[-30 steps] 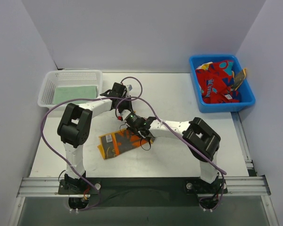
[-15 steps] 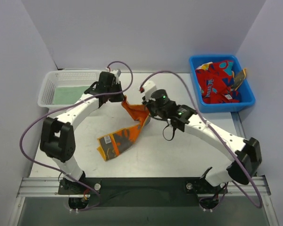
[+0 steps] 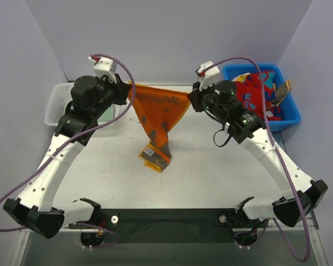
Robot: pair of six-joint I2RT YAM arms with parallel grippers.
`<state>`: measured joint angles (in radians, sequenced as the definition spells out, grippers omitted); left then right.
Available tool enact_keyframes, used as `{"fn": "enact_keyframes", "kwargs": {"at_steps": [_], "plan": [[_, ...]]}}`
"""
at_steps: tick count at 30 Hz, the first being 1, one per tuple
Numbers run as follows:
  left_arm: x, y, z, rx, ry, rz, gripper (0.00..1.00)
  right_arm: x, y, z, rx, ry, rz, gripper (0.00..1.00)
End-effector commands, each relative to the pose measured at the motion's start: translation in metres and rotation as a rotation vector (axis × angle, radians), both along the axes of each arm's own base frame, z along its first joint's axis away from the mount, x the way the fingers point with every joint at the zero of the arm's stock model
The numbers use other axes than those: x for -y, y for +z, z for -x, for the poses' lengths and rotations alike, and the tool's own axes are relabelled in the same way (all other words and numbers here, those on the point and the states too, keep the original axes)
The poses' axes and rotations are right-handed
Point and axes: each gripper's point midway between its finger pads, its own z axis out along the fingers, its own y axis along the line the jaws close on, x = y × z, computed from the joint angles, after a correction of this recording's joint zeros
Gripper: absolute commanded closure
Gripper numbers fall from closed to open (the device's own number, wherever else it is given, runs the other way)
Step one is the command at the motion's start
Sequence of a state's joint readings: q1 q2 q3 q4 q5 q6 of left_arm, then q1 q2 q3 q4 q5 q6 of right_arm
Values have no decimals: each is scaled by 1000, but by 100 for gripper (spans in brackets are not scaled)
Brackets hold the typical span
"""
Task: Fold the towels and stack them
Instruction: Flatten out the crumpled towel
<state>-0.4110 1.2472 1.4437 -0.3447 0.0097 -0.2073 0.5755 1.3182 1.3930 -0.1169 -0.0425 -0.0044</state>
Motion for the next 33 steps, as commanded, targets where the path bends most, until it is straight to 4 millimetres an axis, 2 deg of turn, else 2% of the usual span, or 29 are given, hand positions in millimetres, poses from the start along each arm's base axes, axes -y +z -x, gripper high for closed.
{"fn": "enact_keyframes", "kwargs": {"at_steps": [1, 2, 5, 6, 8, 9, 11, 12, 14, 15, 17, 18, 21, 24, 26, 28, 29, 31, 32, 33], "plan": [[-28, 100, 29, 299, 36, -9, 100, 16, 82, 14, 161, 9, -107, 100], [-28, 107, 35, 325, 22, -16, 100, 16, 96, 17, 188, 20, -125, 100], [-23, 128, 60, 397, -55, -14, 100, 11, 123, 33, 237, 88, -163, 100], [-22, 136, 74, 429, -83, -5, 100, 13, 133, 42, 261, 106, -178, 100], [-23, 143, 88, 465, -108, -4, 100, 10, 144, 57, 290, 170, -195, 100], [-25, 153, 106, 509, -129, 8, 100, 14, 156, 68, 322, 184, -212, 100], [-30, 162, 120, 560, -136, 24, 100, 16, 167, 84, 356, 217, -228, 100], [-34, 171, 137, 597, -151, 37, 100, 23, 178, 97, 388, 224, -244, 100], [-35, 179, 154, 620, -178, 56, 100, 26, 187, 113, 410, 257, -265, 100], [-36, 188, 170, 652, -214, 65, 100, 32, 196, 127, 432, 271, -279, 100], [-30, 189, 189, 659, -285, 77, 100, 36, 203, 142, 451, 296, -288, 100], [-31, 191, 200, 676, -307, 85, 100, 37, 206, 157, 444, 329, -311, 100], [-30, 191, 224, 693, -371, 105, 100, 41, 208, 177, 440, 367, -336, 100], [-26, 184, 230, 664, -405, 130, 100, 43, 207, 182, 424, 366, -355, 100], [-25, 174, 220, 617, -391, 143, 100, 43, 204, 180, 409, 356, -359, 100], [-17, 157, 200, 549, -383, 134, 100, 41, 198, 167, 385, 322, -350, 100], [-16, 147, 180, 495, -340, 144, 100, 39, 188, 152, 357, 287, -337, 100], [-10, 128, 156, 427, -312, 130, 100, 40, 176, 130, 330, 216, -304, 100], [-12, 115, 137, 378, -252, 132, 100, 45, 168, 116, 316, 155, -283, 100], [-9, 98, 113, 318, -214, 123, 100, 38, 153, 95, 274, 131, -251, 100]]}}
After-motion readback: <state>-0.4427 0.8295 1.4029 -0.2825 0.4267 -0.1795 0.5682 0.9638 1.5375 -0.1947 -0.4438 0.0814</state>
